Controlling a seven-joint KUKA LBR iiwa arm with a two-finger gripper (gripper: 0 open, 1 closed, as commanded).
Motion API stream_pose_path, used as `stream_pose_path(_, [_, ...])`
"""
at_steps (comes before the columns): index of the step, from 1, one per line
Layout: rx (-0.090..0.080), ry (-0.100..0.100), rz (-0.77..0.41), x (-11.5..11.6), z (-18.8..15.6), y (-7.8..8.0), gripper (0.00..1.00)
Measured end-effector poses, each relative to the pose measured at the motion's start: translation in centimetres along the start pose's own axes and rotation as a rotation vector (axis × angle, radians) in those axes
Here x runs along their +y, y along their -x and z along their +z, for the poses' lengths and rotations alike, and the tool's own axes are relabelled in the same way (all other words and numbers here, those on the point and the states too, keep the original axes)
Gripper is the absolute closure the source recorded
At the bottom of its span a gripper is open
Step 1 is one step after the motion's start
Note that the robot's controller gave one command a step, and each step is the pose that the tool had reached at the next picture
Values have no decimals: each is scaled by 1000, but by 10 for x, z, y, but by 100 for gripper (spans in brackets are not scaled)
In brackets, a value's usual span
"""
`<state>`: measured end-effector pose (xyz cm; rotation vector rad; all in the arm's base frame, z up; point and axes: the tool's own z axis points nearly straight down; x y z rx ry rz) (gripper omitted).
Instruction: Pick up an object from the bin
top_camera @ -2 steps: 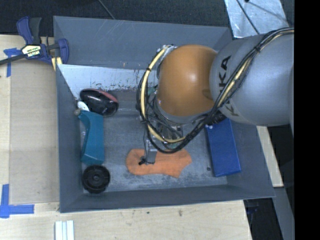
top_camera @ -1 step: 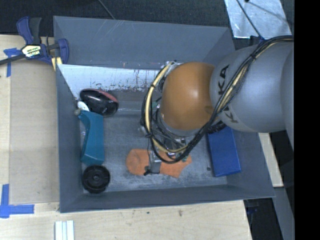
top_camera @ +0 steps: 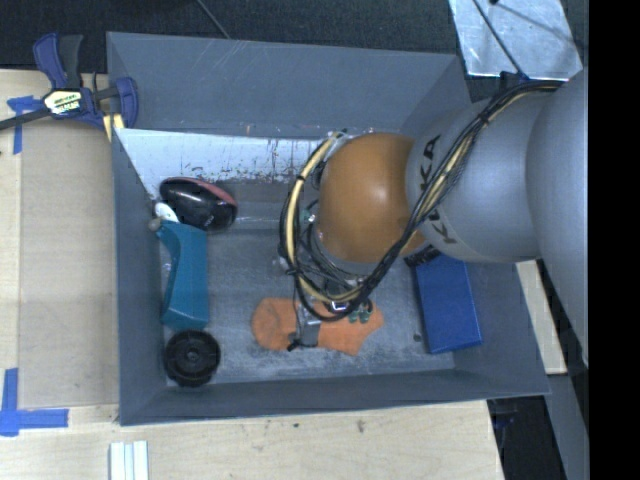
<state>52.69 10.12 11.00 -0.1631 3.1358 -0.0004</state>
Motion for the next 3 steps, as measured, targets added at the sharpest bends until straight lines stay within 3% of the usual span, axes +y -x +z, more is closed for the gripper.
stream_pose_path(1, [-3, 1, -94, -19, 39, -7, 100])
stream_pose_path(2, [-3, 1, -94, -19, 39, -7, 100])
stream_pose_path(3, [-2, 1, -131, -9, -99, 11, 100])
